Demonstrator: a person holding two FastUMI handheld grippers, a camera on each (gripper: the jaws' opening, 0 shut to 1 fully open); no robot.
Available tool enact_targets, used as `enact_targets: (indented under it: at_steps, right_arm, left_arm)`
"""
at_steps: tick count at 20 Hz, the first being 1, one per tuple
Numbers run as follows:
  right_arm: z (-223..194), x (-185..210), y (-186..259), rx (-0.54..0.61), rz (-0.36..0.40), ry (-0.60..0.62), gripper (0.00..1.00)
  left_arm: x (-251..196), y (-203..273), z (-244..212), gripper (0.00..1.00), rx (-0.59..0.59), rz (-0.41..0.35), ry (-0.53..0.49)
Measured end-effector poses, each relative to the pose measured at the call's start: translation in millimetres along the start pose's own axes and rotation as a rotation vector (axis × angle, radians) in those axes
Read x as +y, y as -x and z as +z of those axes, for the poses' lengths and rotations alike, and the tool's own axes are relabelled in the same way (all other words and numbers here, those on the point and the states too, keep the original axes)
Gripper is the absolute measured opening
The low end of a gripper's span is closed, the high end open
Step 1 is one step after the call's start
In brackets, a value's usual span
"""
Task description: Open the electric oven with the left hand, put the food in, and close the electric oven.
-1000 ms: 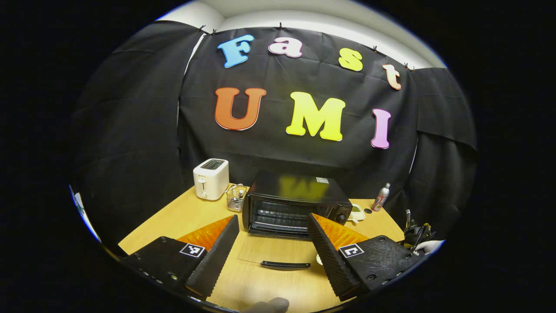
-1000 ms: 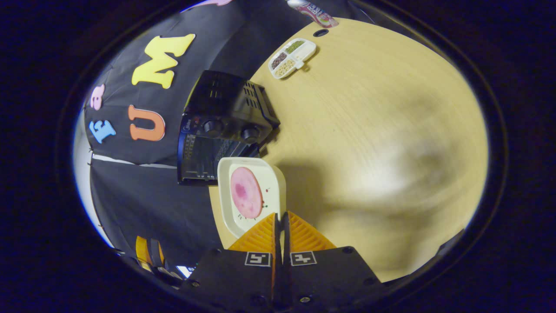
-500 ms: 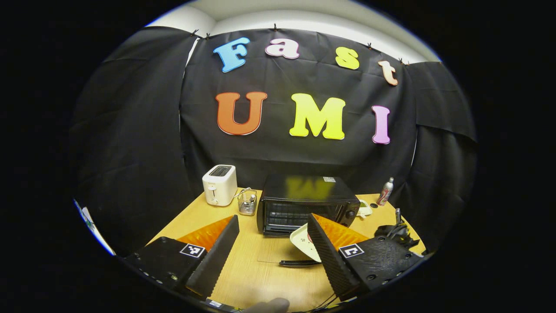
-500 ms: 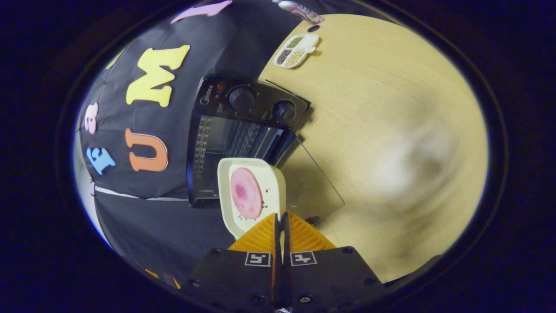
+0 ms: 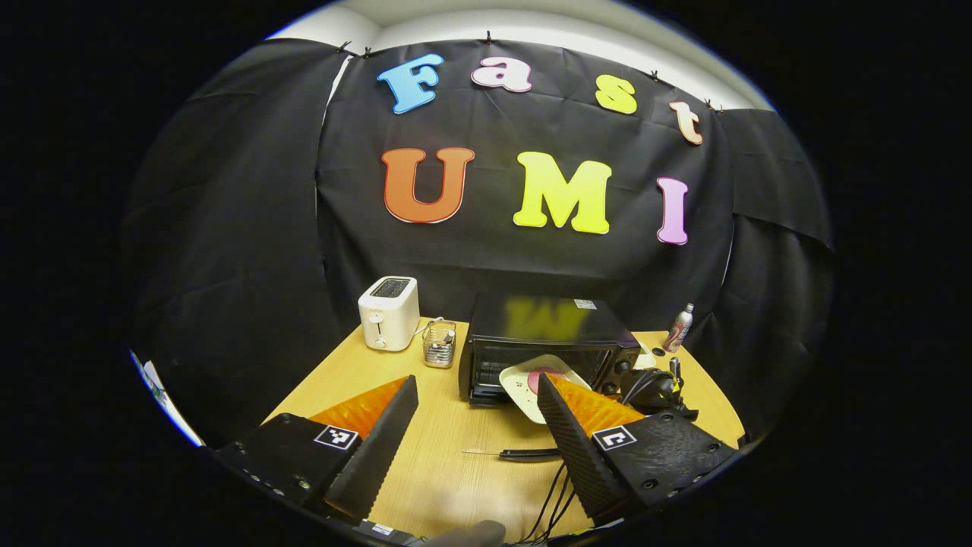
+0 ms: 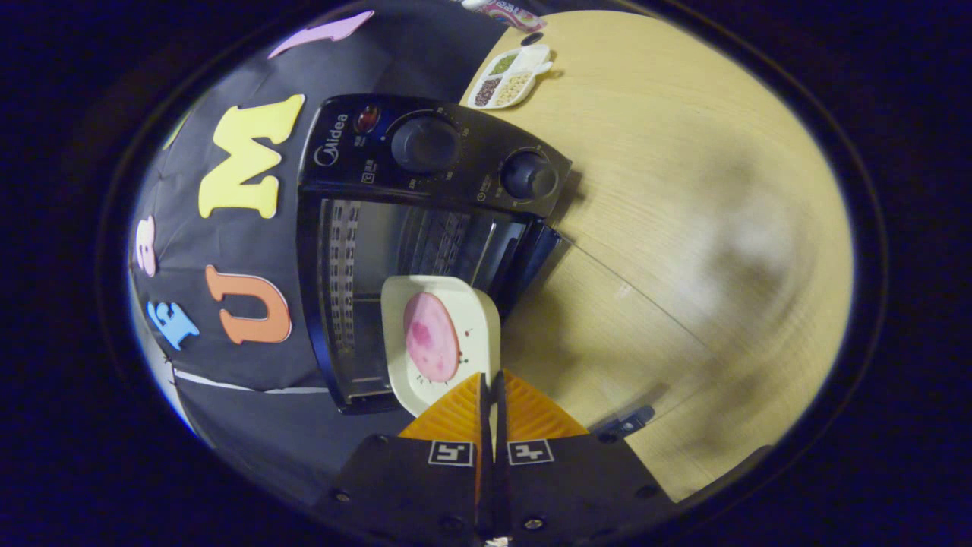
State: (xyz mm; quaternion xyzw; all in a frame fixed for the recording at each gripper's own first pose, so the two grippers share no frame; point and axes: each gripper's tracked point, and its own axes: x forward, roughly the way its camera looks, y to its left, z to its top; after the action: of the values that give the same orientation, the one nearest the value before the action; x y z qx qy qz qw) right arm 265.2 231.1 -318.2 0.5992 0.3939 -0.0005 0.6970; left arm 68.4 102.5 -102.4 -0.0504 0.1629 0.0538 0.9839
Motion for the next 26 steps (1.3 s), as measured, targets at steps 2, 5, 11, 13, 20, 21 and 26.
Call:
enact_targets:
  at_steps: [2, 5, 11, 13, 20, 21, 26]
  right_arm:
    - [8.9, 4.4, -11.8, -0.014, -0.005, 0.001, 0.00]
    - [19.4, 12.8, -28.8, -0.014, 0.006, 0.021, 0.04]
    - [40.7, 22.1, -49.1, -0.040, 0.018, 0.067, 0.03]
    - [45.9, 26.7, -50.6, -0.037, 0.033, 0.089, 0.04]
    - [46.9, 44.5, -29.7, 0.013, 0.088, 0.187, 0.43]
    - [46.4, 43.9, -24.7, 0.007, 0.074, 0.214, 0.55]
    - [50.0, 39.7, 19.0, -0.020, 0.033, 0.347, 0.90]
  left_arm:
    - [0.7, -5.2, 0.0, 0.96, 0.004, 0.003, -0.006]
    - [0.5, -11.6, 0.8, 0.96, 0.007, 0.013, -0.002]
    - [0.2, -23.8, 3.8, 0.96, 0.003, 0.032, 0.015]
    - [0.5, -26.9, 5.1, 0.96, 0.004, 0.041, 0.018]
    - [-4.8, -31.3, 4.9, 0.96, -0.007, 0.036, 0.021]
    - [-5.8, -30.6, 4.3, 0.96, -0.009, 0.030, 0.021]
    - [-8.8, -27.3, 5.5, 0.96, -0.041, 0.012, 0.005]
